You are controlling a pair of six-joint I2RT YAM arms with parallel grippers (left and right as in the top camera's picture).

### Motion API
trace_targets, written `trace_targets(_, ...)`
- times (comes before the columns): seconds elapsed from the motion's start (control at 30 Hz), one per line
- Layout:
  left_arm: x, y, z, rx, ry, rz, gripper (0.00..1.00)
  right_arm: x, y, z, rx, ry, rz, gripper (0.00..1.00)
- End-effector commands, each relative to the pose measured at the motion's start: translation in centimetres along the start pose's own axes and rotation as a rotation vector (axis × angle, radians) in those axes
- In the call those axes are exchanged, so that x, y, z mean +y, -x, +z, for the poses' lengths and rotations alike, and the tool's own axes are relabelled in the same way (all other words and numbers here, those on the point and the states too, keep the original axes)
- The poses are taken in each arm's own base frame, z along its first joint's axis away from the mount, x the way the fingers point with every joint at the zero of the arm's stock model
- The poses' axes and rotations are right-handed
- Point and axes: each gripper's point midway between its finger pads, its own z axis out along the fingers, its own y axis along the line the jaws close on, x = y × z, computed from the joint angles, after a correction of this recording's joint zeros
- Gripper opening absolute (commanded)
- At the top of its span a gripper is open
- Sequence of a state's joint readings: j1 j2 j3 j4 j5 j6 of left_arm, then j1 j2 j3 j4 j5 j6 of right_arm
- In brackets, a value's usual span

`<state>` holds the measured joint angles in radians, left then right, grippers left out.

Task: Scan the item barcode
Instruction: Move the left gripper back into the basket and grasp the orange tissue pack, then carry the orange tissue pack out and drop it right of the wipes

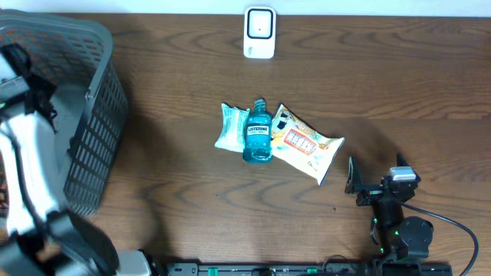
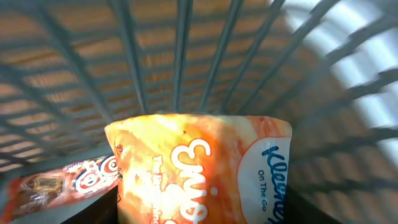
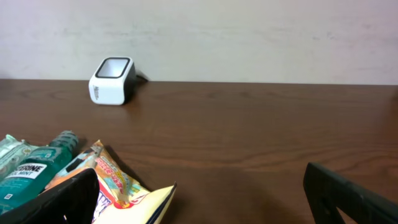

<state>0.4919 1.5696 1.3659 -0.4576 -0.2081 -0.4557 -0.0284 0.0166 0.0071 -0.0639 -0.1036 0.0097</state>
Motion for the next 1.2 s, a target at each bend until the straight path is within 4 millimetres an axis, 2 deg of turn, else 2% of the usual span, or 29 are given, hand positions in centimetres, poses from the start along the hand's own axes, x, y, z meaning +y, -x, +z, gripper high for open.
trace_targets(0.0,-2.5,1.8,-7.7,-0.018,-0.236,-0.095,0.58,0.1,0.0,0.0,0.0,0.003,-0.015,0.99)
trace_targets(0.03,-3.8,1.9,-11.0,-0.003,-0.359,-0.132,0.58,0.1,0.0,0.0,0.0,0.003,-0.015,0.99)
trace_targets(0.07,-4.4,1.9,-12.3,0.006,-0.412,-0.142,0.58,0.1,0.0,0.0,0.0,0.003,-0.015,0.99)
trace_targets(0.1,-6.3,1.6,-16.4,0.028,-0.575,-0.146,0.58,0.1,0.0,0.0,0.0,0.003,-0.015,0.99)
trace_targets(0.13,-7.3,1.2,-18.9,0.046,-0.664,-0.145,0.58,0.1,0.0,0.0,0.0,0.003,-0.015,0.99)
trace_targets(0.17,-8.8,0.2,-22.4,0.077,-0.785,-0.134,0.58,0.1,0.0,0.0,0.0,0.003,-0.015,0.99)
trace_targets(0.23,-10.5,-1.4,-26.2,0.117,-0.907,-0.099,0.58,0.1,0.0,0.0,0.0,0.003,-0.015,0.99)
trace_targets(0.3,-13.0,-4.7,-30.3,0.177,-1.025,-0.015,0.58,0.1,0.0,0.0,0.0,0.003,-0.015,0.99)
trace_targets(0.37,-15.0,-7.9,-31.9,0.228,-1.058,0.058,0.58,0.1,0.0,0.0,0.0,0.003,-0.015,0.99)
trace_targets(0.4,-16.4,-10.6,-32.3,0.269,-1.059,0.112,0.58,0.1,0.0,0.0,0.0,0.003,-0.015,0.99)
trace_targets(0.47,-17.9,-13.5,-32.4,0.309,-1.038,0.158,0.58,0.1,0.0,0.0,0.0,0.003,-0.015,0.99)
trace_targets(0.5,-19.3,-16.2,-32.5,0.348,-1.025,0.207,0.58,0.1,0.0,0.0,0.0,0.003,-0.015,0.99)
trace_targets(0.57,-21.0,-20.0,-32.7,0.4,-1.022,0.283,0.58,0.1,0.0,0.0,0.0,0.003,-0.015,0.99)
trace_targets(0.63,-23.5,-25.7,-33.0,0.473,-1.032,0.382,0.58,0.1,0.0,0.0,0.0,0.003,-0.015,0.99)
trace_targets(0.67,-25.1,-29.7,-32.9,0.515,-1.039,0.44,0.58,0.1,0.0,0.0,0.0,0.003,-0.015,0.99)
trace_targets(0.7,-26.1,-32.5,-32.7,0.54,-1.04,0.477,0.58,0.1,0.0,0.0,0.0,0.003,-0.015,0.99)
trace_targets(0.73,-26.6,-34.4,-32.4,0.558,-1.038,0.502,0.58,0.1,0.0,0.0,0.0,0.003,-0.015,0.99)
trace_targets(0.77,-27.6,-37.8,-31.9,0.581,-1.039,0.538,0.58,0.1,0.0,0.0,0.0,0.003,-0.015,0.99)
trace_targets(0.8,-28.0,-39.1,-31.7,0.588,-1.042,0.55,0.58,0.1,0.0,0.0,0.0,0.003,-0.015,0.99)
trace_targets(0.9,-29.8,-45.8,-30.6,0.616,-1.071,0.589,0.58,0.1,0.0,0.0,0.0,0.003,-0.015,0.99)
trace_targets(0.97,-30.4,-48.5,-30.1,0.621,-1.088,0.601,0.58,0.1,0.0,0.0,0.0,0.003,-0.015,0.99)
trace_targets(1.07,-30.6,-50.6,-29.6,0.626,-1.098,0.611,0.58,0.1,0.0,0.0,0.0,0.003,-0.015,0.99)
trace_targets(1.1,-30.8,-52.3,-28.7,0.61,-1.098,0.634,0.58,0.1,0.0,0.0,0.0,0.003,-0.015,0.99)
trace_targets(1.17,-30.5,-53.1,-27.3,0.577,-1.058,0.648,0.58,0.1,0.0,0.0,0.0,0.003,-0.015,0.99)
